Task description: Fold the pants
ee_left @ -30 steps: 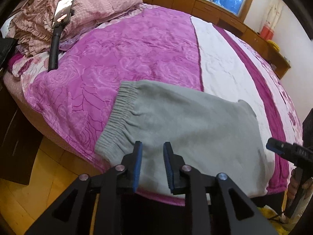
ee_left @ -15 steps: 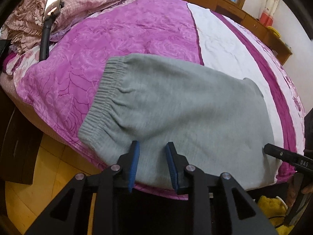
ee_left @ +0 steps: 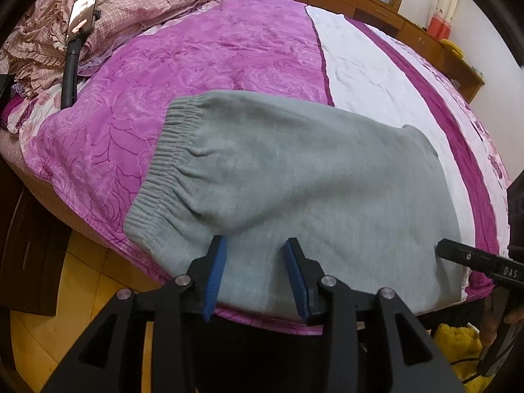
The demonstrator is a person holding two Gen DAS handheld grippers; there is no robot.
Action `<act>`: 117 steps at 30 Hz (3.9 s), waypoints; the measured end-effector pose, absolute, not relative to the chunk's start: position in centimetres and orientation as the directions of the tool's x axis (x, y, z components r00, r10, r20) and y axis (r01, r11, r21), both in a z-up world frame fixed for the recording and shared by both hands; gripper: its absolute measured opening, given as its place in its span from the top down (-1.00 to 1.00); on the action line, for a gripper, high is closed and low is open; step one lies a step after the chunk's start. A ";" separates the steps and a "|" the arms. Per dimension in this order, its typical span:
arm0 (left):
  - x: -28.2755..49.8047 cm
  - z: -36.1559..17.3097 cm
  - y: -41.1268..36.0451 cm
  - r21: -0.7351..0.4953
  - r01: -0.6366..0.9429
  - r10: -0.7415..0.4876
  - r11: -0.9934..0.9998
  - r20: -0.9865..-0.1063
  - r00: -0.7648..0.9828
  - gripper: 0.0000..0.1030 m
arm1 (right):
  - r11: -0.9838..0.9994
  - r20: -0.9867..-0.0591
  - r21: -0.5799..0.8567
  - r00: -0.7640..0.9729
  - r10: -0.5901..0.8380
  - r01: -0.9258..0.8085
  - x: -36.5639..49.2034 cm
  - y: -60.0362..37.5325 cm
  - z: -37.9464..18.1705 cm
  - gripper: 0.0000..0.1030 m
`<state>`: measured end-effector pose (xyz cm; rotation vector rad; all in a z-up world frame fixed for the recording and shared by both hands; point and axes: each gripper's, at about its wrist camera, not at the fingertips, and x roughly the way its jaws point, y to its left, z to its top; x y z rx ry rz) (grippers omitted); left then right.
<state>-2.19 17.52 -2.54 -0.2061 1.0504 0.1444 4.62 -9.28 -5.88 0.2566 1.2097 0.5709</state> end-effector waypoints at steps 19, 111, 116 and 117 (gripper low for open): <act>-2.7 -1.6 17.1 -0.116 -0.193 -0.002 0.974 -0.862 0.506 0.24 | 0.745 -0.686 0.541 0.308 0.660 -0.391 3.4 -8.8 0.0 0.83; 1.9 -2.8 27.6 -0.395 -0.252 -0.215 0.883 -0.819 0.532 0.00 | 0.642 -0.708 0.564 0.097 0.700 -0.519 7.1 8.8 -6.0 0.02; 0.7 -1.6 27.5 -0.403 -0.255 -0.204 0.879 -0.801 0.563 0.17 | 0.602 -0.664 0.592 0.099 0.741 -0.536 6.9 7.6 -4.1 0.57; 0.4 -1.2 27.5 -0.415 -0.253 -0.210 0.874 -0.792 0.573 0.31 | 0.591 -0.652 0.593 0.105 0.751 -0.546 6.7 7.3 -3.3 0.58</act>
